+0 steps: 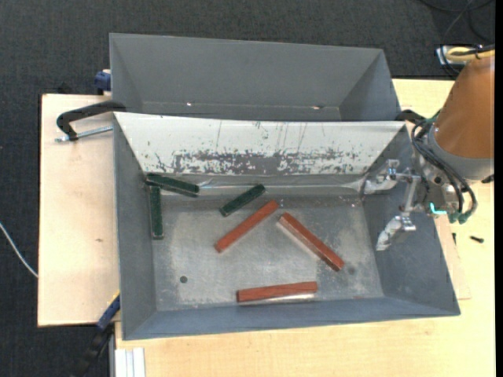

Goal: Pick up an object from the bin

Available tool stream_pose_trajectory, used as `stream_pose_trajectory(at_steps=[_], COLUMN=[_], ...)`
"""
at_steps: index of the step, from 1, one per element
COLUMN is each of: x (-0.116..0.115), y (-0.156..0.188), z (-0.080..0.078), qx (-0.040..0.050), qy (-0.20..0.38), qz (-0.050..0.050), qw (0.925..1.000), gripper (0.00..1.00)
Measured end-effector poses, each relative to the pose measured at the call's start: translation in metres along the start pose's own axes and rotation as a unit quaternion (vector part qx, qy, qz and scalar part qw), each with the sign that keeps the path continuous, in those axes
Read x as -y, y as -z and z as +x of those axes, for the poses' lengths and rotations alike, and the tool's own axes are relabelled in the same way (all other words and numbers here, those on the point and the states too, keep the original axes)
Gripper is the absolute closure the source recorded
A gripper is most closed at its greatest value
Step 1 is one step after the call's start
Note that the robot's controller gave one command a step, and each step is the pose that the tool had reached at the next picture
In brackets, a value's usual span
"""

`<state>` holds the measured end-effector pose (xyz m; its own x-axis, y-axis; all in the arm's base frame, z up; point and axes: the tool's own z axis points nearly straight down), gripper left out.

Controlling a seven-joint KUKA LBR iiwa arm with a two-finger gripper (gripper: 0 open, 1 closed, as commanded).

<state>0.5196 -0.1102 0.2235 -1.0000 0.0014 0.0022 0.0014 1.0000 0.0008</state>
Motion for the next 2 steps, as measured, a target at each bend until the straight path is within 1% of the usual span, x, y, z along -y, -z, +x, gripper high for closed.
stream_pose_trajectory(at_steps=[1, 2], x=[-0.008, -0.028], y=[0.005, -0.045], z=[-0.002, 0.006], qx=[0.0031, 0.0052], qy=[0.034, 0.041], qz=[0.001, 0.001], qw=[0.9994, 0.9991], gripper=[0.00, 0.00])
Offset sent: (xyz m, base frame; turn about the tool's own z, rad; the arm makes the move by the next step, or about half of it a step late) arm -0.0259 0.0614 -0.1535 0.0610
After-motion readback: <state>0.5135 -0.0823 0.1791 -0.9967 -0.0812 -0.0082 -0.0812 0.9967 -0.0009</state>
